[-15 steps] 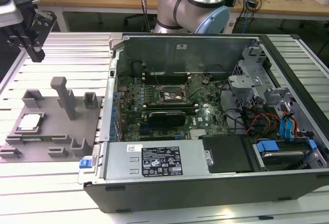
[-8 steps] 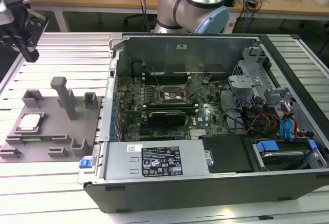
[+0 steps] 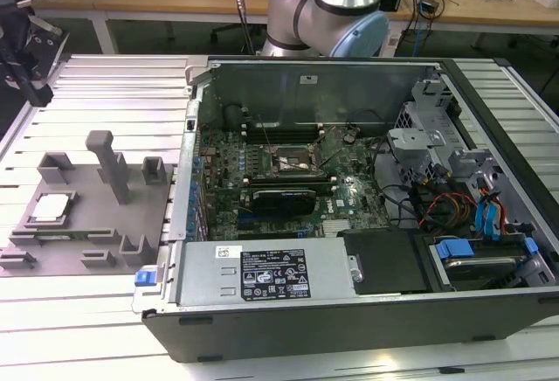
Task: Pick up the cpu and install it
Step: 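Reach for the cpu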
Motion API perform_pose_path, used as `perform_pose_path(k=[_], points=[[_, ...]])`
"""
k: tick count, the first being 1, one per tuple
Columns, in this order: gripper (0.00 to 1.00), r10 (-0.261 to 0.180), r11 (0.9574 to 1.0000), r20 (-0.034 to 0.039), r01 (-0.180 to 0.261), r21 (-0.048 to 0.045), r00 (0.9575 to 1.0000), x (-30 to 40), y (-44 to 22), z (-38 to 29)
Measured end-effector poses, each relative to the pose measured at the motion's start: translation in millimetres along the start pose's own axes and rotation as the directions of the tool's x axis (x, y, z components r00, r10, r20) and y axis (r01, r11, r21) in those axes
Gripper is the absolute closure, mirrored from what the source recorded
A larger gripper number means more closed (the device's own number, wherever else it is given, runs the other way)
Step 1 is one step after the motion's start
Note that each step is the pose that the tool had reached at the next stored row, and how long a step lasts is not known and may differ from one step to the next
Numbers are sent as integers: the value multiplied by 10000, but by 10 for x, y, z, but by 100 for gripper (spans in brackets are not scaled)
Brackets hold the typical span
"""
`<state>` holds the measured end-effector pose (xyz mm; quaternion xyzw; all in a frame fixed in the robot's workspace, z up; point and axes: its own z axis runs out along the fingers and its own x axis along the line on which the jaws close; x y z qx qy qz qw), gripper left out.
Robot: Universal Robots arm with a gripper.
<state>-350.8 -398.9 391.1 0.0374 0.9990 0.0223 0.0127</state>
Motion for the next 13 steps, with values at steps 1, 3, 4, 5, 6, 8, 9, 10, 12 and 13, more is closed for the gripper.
perform_pose_path(k=[1,3,4,5,6,8,9,10,12,13], points=[[89,0,10000,0,0,0,10000,16,-2,13],[89,-1,10000,0,1,0,10000,48,-14,61],[89,-2,10000,0,2,0,10000,59,-20,89],[89,-1,10000,0,1,0,10000,64,-24,106],[89,0,10000,0,0,0,10000,69,-27,124],[89,0,10000,-1,0,1,10000,78,-35,158],[89,0,10000,0,0,0,10000,89,-43,197],[89,0,10000,0,0,0,10000,94,-46,210],[89,0,10000,-1,0,0,10000,102,-51,235],[89,0,10000,0,0,0,10000,106,-53,247]])
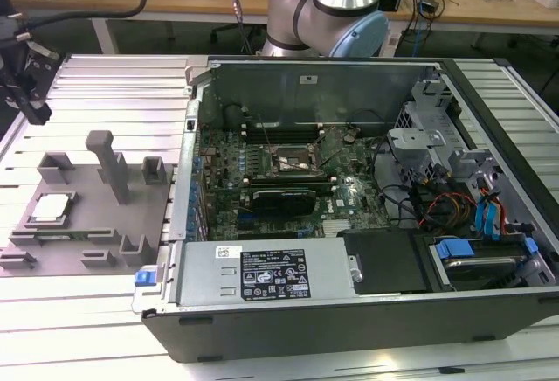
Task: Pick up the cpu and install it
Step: 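Reach for the cpu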
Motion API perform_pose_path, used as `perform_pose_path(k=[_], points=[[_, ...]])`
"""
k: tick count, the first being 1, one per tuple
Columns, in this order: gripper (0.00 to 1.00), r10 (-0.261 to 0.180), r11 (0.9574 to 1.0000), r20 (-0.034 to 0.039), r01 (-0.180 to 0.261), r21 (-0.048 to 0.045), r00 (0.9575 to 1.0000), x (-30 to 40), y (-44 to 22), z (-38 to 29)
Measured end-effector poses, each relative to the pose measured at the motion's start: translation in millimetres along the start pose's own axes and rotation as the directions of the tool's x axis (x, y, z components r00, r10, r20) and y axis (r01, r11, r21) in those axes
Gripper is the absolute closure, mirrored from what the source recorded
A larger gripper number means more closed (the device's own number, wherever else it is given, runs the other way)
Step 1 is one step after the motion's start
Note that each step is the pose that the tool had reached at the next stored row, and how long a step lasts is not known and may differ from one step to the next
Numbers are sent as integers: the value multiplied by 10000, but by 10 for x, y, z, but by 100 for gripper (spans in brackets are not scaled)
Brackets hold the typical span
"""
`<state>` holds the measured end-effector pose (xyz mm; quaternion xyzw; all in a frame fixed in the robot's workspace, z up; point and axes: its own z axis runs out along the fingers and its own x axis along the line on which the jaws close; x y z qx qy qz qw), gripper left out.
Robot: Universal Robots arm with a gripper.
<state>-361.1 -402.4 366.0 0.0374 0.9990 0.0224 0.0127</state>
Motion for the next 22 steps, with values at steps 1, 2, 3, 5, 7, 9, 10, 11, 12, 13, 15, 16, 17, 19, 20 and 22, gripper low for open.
perform_pose_path(k=[1,2,3,5,7,9,10,11,12,13,15,16,17,19,20,22], points=[[89,0,10000,0,0,0,10000,5,-3,15],[89,0,10000,-1,0,1,10000,8,-5,26],[89,0,10000,0,0,0,10000,13,-9,41],[89,0,10000,1,0,0,10000,21,-15,71],[89,0,10000,0,0,0,10000,27,-19,92],[89,0,10000,0,0,0,10000,37,-25,125],[89,0,10000,0,0,0,10000,42,-27,136],[89,0,10000,0,0,1,10000,48,-31,150],[89,0,10000,0,0,1,10000,54,-35,166],[89,0,10000,0,0,0,10000,57,-37,177],[89,1,10000,0,-1,0,10000,75,-52,237],[89,1,10000,0,-1,0,10000,82,-57,260],[89,0,10000,0,0,0,10000,88,-60,278],[89,1,10000,0,-1,1,10000,98,-65,313],[89,1,10000,0,-1,0,10000,105,-67,334],[89,0,10000,0,0,0,10000,117,-72,368]])
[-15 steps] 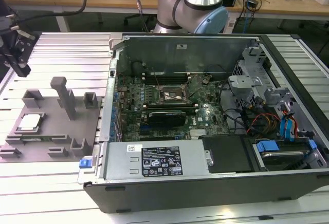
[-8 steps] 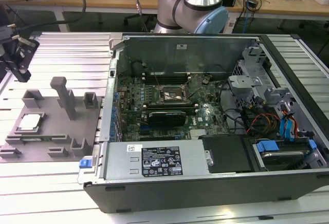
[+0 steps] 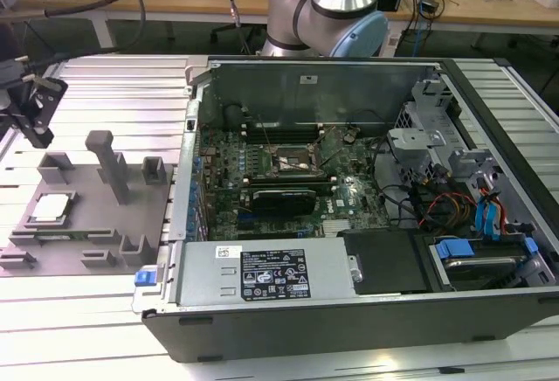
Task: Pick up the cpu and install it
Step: 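Reach for the cpu, then pick up the cpu and move it towards the insertion slot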
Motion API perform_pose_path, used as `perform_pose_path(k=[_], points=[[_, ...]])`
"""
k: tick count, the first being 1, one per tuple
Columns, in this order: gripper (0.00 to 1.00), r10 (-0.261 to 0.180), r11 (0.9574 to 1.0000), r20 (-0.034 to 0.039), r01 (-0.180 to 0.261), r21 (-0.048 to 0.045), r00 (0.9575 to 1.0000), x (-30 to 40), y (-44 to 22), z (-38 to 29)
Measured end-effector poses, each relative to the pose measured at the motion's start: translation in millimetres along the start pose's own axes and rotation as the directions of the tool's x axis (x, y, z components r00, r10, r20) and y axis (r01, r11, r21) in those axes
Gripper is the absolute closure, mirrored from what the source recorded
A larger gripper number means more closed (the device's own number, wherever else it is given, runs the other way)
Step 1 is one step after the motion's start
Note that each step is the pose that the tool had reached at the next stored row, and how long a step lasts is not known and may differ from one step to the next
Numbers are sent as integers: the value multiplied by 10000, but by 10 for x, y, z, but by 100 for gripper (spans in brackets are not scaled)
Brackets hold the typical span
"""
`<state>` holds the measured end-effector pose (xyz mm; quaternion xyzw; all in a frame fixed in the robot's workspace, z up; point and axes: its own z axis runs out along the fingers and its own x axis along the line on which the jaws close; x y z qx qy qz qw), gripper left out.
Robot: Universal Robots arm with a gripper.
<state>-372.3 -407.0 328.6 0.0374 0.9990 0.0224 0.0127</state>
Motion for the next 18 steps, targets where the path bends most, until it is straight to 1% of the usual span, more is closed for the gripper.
perform_pose_path(k=[3,4,13,18], points=[[89,0,10000,-2,0,1,10000,15,-10,43],[89,0,10000,-3,0,1,10000,22,-15,69],[89,0,10000,-4,0,1,10000,23,-16,78],[89,0,10000,-5,0,2,10000,25,-17,103]])
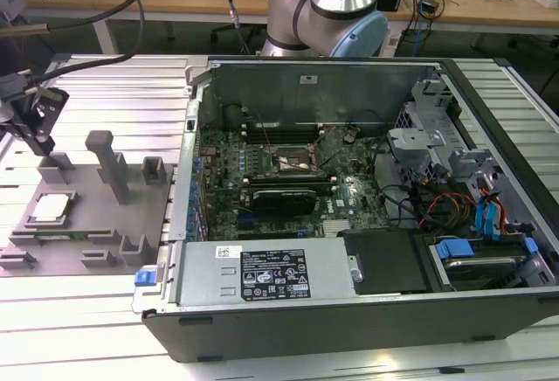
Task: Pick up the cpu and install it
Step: 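Pick up the cpu and move it towards the insertion slot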
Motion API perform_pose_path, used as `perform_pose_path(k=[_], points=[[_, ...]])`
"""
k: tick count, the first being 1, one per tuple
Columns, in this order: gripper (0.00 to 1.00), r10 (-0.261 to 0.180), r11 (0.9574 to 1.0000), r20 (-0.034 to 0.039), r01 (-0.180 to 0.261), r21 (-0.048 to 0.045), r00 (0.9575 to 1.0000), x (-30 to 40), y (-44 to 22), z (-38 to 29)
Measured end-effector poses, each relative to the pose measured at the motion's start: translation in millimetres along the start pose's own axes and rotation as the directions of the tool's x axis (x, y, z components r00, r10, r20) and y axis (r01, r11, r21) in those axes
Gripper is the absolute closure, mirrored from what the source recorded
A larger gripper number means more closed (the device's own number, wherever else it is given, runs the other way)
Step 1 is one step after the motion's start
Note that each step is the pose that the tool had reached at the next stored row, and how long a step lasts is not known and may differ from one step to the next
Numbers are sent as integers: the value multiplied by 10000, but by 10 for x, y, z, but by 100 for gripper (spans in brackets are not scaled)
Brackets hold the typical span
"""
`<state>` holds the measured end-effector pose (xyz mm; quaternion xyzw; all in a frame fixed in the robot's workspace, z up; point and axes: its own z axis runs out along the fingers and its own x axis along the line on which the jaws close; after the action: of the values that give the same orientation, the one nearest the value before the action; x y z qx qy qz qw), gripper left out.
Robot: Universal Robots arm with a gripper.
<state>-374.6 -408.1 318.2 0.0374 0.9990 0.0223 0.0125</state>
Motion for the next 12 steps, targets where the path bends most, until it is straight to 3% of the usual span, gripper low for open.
perform_pose_path(k=[12], points=[[89,0,10000,1,0,0,10000,2,-3,57]])
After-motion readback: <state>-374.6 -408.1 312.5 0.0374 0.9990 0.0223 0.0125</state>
